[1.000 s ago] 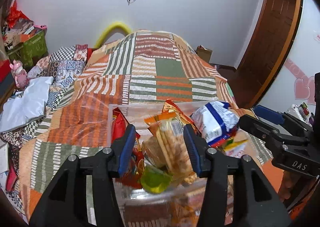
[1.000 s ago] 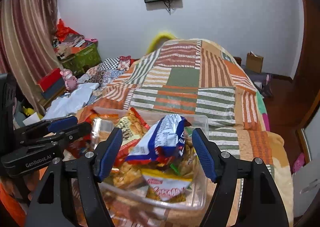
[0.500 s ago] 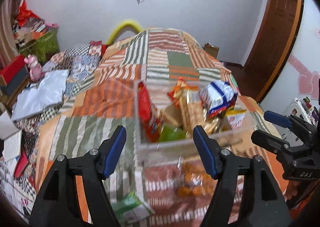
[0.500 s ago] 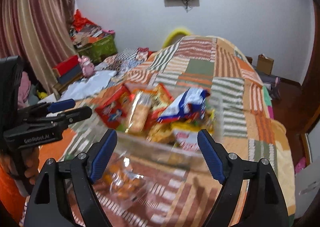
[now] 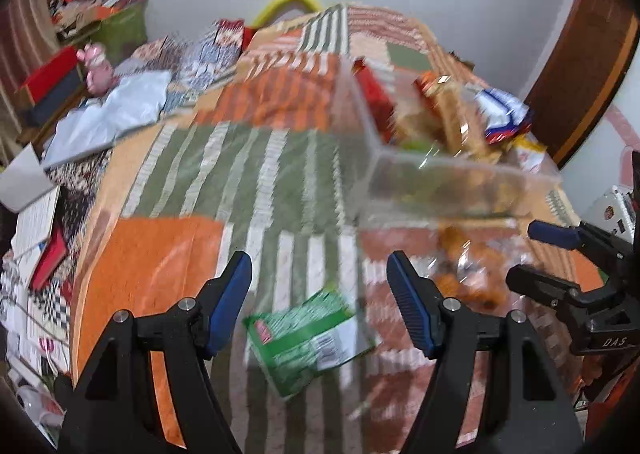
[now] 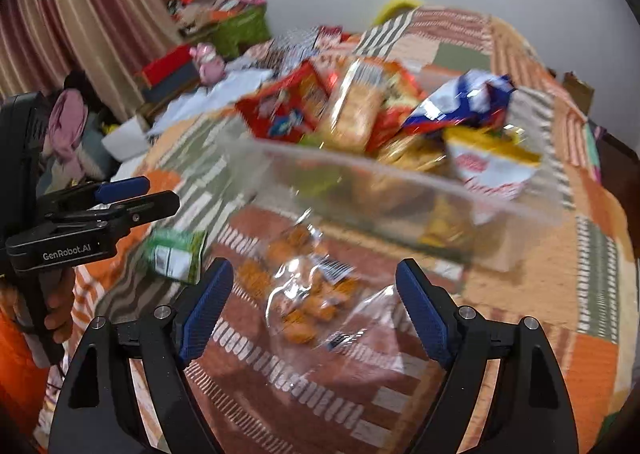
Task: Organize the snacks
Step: 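Grasp the green pea snack bag with the left tool while the right grasps the orange snack bag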
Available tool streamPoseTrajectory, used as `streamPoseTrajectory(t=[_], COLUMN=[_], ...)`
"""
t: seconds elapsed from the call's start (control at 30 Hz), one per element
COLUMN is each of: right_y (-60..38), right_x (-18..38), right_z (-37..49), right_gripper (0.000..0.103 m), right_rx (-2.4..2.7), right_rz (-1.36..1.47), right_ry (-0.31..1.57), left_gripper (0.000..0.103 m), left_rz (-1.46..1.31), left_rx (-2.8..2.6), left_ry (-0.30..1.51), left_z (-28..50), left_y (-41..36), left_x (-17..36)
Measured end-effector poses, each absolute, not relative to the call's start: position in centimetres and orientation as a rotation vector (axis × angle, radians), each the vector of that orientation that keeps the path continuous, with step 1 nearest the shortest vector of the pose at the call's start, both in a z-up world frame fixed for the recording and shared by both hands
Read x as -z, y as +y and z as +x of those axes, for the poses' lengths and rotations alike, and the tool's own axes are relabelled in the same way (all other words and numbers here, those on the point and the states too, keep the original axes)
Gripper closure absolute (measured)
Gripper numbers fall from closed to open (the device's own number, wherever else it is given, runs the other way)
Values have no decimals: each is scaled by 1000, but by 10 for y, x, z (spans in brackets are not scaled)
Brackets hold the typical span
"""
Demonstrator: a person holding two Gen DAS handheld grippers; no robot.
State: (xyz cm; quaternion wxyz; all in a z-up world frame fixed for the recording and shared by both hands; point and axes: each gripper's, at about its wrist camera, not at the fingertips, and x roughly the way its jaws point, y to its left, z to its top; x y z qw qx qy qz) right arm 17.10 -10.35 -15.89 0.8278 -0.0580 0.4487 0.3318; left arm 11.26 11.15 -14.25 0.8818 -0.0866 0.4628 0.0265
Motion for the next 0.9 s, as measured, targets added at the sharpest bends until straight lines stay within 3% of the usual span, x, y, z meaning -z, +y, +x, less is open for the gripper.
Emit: streamPoseTrajectory(t=[0.13,0.23,0.37,0.63,0.9], right_y=[-90,-83,-78,-73,-68], right_x=[173,177,180,187,202], right_z=[174,174,174,174,171], right_gripper=[21,14,9,0,0], right_rx=[-723,-717,-712,-722,-729], right_rz=[-162,-200,-236,-288,-378], right_ry=[990,982,975,997,1036], left_gripper=[34,33,20,10,12], left_rz=[-181,-175,-176,-189,-159], left_rx=[-75,-76,-84,-82,-92], left_ry=[1019,1041,1046,1041,1001], left_z=[107,101,94,91,90], left_y=[116,115,114,108,95], left_x=[163,174,182,191,195])
